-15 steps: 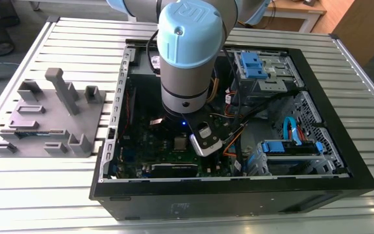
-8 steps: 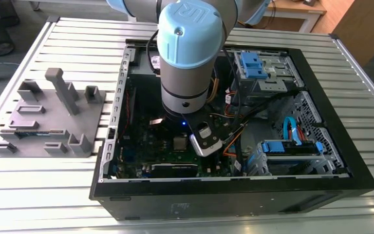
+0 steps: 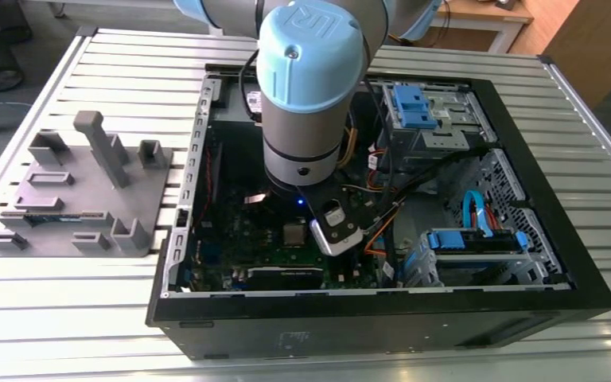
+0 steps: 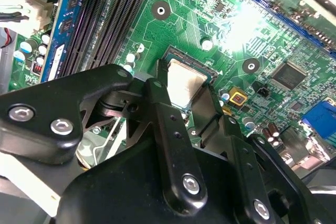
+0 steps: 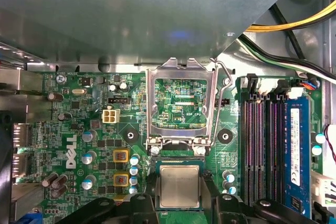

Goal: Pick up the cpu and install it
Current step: 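Place the cpu into insertion slot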

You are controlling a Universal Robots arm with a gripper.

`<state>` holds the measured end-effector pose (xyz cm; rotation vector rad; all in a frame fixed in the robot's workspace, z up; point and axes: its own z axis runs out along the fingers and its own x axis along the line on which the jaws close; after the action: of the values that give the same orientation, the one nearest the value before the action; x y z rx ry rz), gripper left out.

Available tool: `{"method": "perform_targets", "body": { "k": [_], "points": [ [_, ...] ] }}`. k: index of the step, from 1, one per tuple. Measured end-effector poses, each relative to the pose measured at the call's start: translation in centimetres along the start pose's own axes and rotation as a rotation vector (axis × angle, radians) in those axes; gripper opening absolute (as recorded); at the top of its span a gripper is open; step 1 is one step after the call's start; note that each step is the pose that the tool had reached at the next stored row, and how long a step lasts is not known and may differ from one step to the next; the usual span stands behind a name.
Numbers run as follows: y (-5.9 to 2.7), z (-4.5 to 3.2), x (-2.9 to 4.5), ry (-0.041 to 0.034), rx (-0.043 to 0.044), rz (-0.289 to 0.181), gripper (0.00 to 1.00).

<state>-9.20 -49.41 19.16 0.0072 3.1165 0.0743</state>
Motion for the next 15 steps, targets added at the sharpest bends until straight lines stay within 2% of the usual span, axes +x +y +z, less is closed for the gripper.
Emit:
{"method": "perform_targets", "body": {
  "k": [7, 8, 9, 15],
  "points": [
    [0.00, 0.00, 0.00, 0.0000, 0.0001, 0.000, 0.45],
    [0.00, 0.00, 0.01, 0.0003, 0.0004, 0.000, 0.44],
    [-0.01, 0.00, 0.00, 0.0003, 0.0004, 0.000, 0.39],
    [0.00, 0.01, 0.00, 0.0000, 0.0001, 0.000, 0.38]
  ]
}}
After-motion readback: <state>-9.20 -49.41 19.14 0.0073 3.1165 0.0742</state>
